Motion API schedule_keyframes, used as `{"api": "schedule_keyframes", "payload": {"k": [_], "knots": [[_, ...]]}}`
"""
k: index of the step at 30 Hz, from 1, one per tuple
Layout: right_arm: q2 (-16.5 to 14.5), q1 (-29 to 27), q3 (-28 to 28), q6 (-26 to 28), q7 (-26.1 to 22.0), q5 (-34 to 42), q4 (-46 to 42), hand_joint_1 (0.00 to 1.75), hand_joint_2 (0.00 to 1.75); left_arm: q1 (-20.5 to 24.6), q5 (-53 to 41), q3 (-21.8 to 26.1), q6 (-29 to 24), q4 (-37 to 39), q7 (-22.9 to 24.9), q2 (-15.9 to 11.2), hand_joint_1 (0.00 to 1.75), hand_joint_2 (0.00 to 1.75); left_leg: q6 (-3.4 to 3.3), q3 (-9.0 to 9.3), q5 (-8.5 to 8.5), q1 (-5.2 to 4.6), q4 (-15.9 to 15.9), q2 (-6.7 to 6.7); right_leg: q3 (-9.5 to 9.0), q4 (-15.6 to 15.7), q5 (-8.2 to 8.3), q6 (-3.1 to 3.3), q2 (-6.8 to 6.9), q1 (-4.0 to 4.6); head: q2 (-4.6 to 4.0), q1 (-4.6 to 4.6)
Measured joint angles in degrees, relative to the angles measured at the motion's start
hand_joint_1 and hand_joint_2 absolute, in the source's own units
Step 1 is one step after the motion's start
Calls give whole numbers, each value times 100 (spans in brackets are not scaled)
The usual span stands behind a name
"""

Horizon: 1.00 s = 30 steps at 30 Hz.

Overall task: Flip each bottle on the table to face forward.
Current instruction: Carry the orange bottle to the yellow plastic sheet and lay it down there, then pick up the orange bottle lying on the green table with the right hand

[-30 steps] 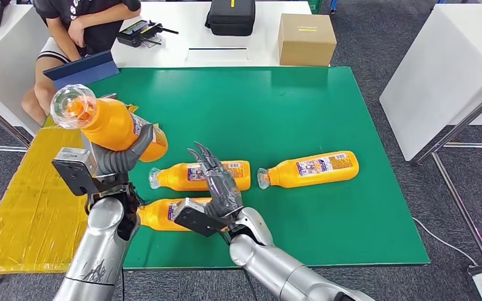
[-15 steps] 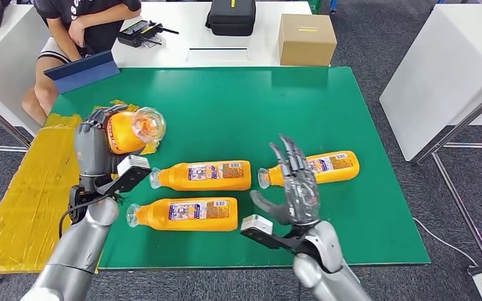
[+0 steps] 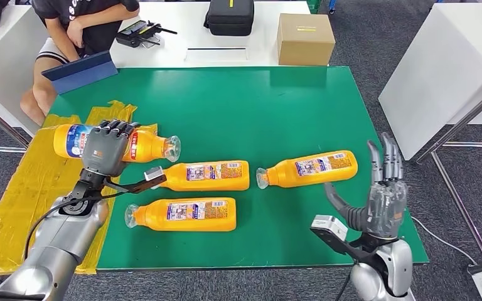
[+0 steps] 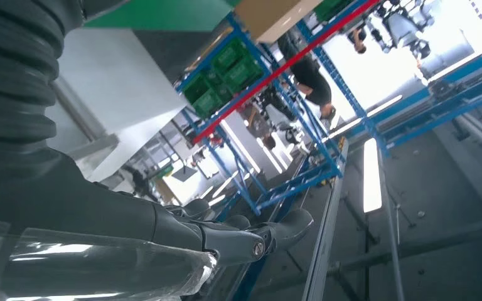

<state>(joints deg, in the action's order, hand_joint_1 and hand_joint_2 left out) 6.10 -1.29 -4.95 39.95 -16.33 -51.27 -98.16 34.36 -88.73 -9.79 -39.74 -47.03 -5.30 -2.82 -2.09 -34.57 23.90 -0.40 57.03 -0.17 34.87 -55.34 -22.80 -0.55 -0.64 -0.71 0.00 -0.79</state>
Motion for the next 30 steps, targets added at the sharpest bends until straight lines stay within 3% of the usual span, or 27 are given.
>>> {"api": "schedule_keyframes", "payload": {"k": [4,10,13,30], "knots": [[45,-208,263,1,4,-21,-241,0,175,135,-88,-134,-3,389,100,-171,175,175,0,2,0,0,0,-3,2,0,-1,1,1,0,0,-1],[79,-562,417,1,128,-153,-559,0,175,358,-108,-781,-4,1110,763,-531,175,175,1,1,0,3,-1,-1,2,0,-1,1,0,0,0,0],[82,-683,454,1,151,-175,-661,0,175,442,-77,-938,-4,1437,835,-671,175,175,1,1,0,3,-1,0,2,0,-1,1,0,0,0,0],[62,-737,463,-26,347,-280,-714,0,175,494,128,-884,-21,2124,798,-1009,175,175,1,-1,0,2,-1,-5,-2,-1,-1,1,1,0,0,0]]}}
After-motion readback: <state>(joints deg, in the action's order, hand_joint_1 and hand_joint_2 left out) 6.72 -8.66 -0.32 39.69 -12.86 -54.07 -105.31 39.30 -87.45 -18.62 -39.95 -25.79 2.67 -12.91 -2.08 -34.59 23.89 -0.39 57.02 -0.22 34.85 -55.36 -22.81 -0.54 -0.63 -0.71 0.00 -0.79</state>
